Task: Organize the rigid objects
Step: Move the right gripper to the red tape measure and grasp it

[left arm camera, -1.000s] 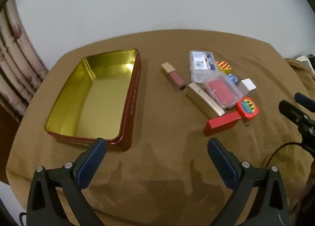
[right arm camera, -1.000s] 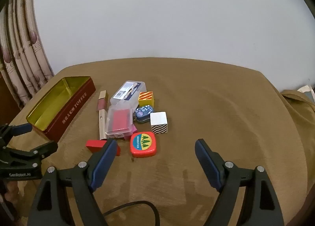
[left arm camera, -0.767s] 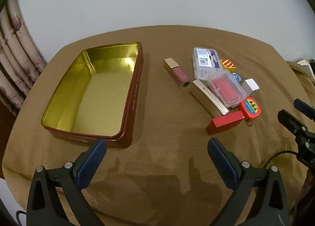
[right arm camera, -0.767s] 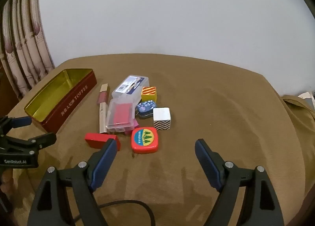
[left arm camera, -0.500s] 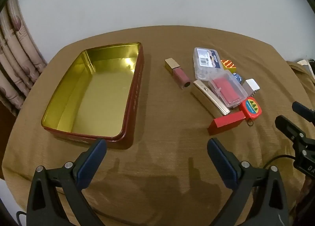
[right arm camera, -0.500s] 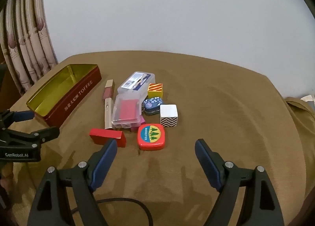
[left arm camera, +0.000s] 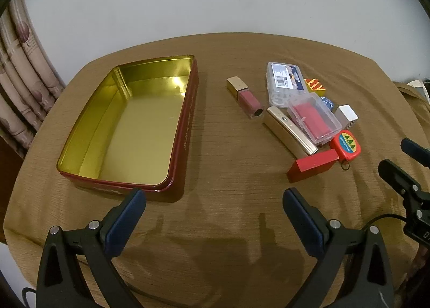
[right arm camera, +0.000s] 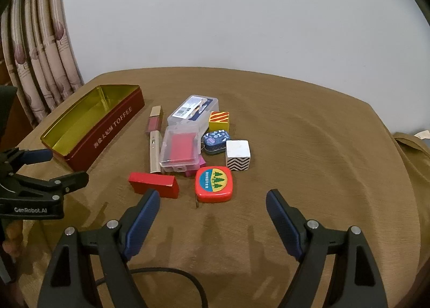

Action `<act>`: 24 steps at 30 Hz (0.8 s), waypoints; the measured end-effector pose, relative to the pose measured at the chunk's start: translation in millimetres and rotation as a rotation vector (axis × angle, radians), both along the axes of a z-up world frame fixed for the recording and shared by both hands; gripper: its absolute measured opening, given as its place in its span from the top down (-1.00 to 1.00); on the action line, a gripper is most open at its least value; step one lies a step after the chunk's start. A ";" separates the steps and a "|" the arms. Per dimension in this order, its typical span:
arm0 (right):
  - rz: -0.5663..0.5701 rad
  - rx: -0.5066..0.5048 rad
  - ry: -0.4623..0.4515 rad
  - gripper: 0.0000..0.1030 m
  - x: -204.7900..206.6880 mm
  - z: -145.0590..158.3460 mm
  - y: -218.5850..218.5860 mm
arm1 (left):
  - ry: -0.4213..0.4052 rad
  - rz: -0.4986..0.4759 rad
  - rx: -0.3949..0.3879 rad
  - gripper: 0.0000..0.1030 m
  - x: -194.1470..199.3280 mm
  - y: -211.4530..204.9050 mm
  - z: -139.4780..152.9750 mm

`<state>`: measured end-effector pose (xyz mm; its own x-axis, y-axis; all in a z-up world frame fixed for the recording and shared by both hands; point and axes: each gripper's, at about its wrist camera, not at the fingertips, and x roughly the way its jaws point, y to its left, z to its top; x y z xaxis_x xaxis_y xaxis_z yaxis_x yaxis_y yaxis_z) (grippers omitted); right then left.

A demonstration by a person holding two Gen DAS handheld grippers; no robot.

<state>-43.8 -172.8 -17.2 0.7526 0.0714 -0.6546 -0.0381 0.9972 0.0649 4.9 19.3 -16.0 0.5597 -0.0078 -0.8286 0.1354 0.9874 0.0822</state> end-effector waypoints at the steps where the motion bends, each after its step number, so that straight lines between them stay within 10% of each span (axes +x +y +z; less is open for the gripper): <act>1: 0.004 -0.003 0.000 -0.63 -0.6 -0.3 0.9 | -0.002 0.001 0.002 -0.97 -0.2 0.5 -0.1; 24: 0.012 -0.033 0.038 -0.61 15.6 -12.2 0.1 | 0.020 -0.015 0.028 -0.97 3.5 -2.4 -5.7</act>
